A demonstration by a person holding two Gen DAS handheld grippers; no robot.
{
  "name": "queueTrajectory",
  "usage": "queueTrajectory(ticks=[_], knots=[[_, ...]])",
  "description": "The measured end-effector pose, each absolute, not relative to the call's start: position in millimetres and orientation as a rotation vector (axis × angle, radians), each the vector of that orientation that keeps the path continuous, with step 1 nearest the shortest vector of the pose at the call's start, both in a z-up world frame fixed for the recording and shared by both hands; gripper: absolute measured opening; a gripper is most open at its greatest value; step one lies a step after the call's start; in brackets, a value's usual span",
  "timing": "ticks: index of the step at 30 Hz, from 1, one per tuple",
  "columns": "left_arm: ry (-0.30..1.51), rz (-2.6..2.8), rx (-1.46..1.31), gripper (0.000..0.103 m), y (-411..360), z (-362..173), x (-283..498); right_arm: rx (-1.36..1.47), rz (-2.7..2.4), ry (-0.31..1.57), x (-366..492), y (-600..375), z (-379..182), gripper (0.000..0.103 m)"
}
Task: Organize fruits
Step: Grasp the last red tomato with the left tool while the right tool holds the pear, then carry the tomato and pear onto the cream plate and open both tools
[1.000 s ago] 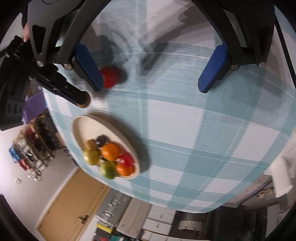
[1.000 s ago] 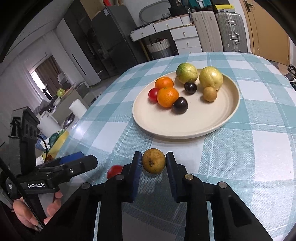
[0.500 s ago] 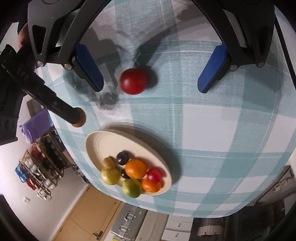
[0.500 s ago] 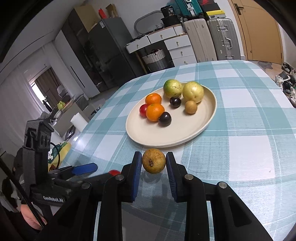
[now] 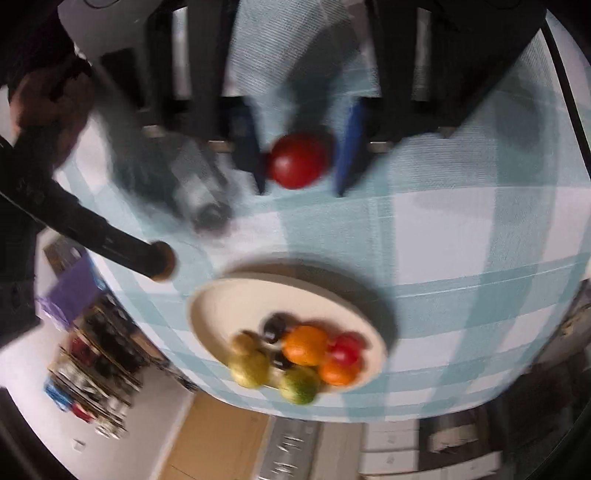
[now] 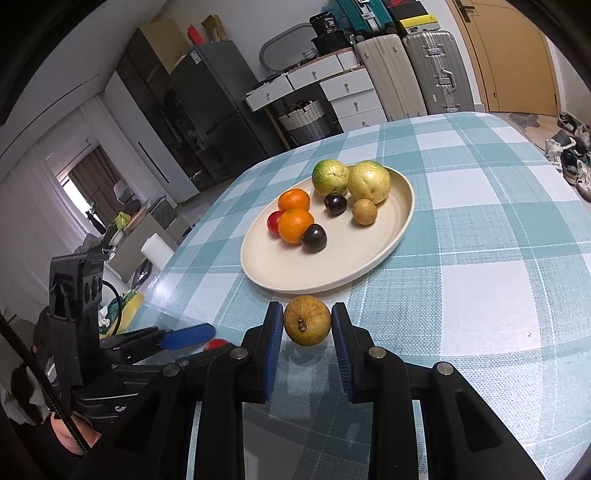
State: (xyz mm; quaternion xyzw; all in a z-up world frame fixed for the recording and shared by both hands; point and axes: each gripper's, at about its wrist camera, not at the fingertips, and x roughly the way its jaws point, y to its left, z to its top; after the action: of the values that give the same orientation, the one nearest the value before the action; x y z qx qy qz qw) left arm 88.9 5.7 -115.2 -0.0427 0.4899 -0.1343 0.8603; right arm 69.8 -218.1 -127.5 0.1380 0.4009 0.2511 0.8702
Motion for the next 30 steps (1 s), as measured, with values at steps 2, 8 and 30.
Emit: queueTrajectory(ticks=[2, 8, 30], knots=[[1.019, -0.286, -0.051, 0.028, 3.5, -109.7, 87.6, 0.293, 0.523, 0.836, 69.2, -220.6, -127.0, 0.028], [0.987, -0.290, -0.083, 0.028, 15.0, -88.1, 94.3, 0.309, 0.529, 0.827, 71.8, -225.1, -123.3, 0.028], [0.959, -0.296, -0.188, 0.028, 23.9, -72.5, 183.3, 0.321, 0.586, 0.798, 132.7, -216.6, -103.4, 0.028]])
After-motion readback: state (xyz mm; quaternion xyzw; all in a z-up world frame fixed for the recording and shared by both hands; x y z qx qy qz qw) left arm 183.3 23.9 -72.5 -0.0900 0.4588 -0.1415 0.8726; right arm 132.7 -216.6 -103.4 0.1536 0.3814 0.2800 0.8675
